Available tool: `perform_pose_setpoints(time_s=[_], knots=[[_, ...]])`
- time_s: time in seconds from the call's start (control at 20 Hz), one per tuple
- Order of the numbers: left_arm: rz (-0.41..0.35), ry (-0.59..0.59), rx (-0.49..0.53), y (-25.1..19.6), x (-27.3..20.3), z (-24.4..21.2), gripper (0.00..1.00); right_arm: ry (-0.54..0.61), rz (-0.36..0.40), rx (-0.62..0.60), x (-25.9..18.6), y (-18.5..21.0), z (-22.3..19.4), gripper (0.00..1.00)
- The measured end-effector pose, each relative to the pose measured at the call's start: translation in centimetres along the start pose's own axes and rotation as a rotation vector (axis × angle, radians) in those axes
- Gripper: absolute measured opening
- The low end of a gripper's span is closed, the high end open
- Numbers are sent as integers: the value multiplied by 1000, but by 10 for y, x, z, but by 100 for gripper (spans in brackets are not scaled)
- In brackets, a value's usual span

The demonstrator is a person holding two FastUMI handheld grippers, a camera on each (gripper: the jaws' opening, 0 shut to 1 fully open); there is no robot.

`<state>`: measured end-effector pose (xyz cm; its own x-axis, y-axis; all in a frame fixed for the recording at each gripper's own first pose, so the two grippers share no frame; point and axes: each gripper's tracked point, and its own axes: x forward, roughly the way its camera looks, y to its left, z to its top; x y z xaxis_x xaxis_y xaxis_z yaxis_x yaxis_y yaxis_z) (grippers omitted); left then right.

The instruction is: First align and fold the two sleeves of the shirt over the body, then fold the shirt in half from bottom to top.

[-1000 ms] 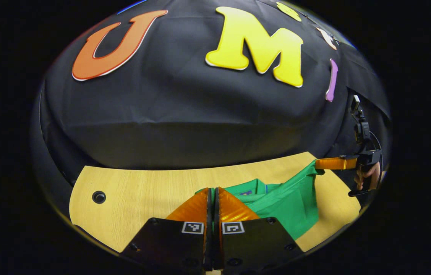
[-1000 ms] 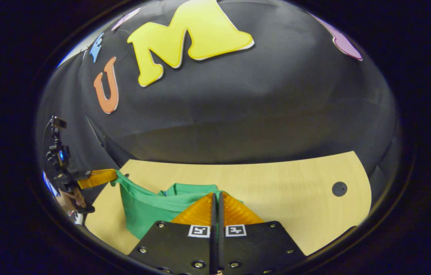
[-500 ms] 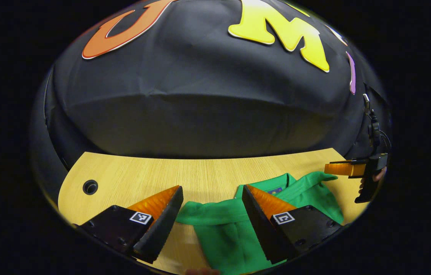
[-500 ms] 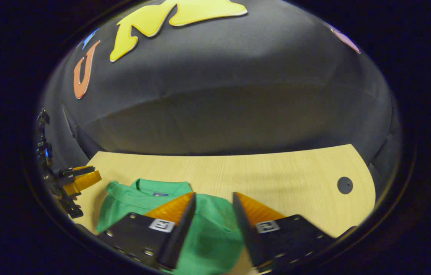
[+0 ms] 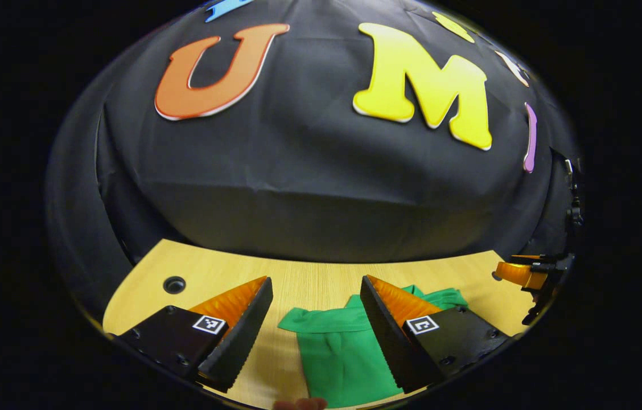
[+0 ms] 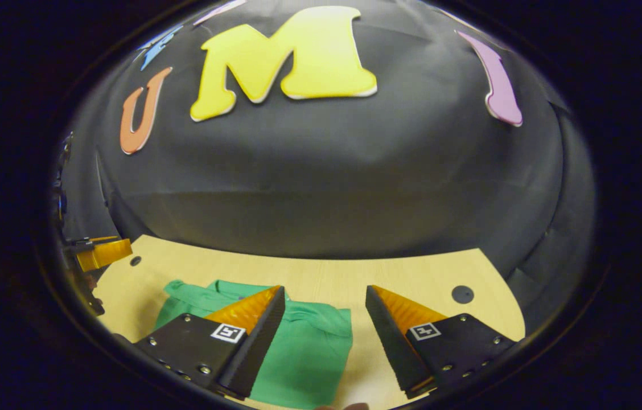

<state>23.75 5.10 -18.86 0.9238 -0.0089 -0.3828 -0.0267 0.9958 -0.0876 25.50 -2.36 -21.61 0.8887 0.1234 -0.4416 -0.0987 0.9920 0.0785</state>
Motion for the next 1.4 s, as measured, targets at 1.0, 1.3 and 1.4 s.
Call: perform_pose_setpoints(time_s=[1.0,1.3,1.4], knots=[[74,-331,103,-72,-272,73,99,-353,-18,-133,-312,72,46,87],[22,-307,91,-92,-286,54,99,-312,-50,-64,-332,68,19,87],[30,-308,95,-89,-284,56,98,-314,-54,-76,-331,70,22,87]])
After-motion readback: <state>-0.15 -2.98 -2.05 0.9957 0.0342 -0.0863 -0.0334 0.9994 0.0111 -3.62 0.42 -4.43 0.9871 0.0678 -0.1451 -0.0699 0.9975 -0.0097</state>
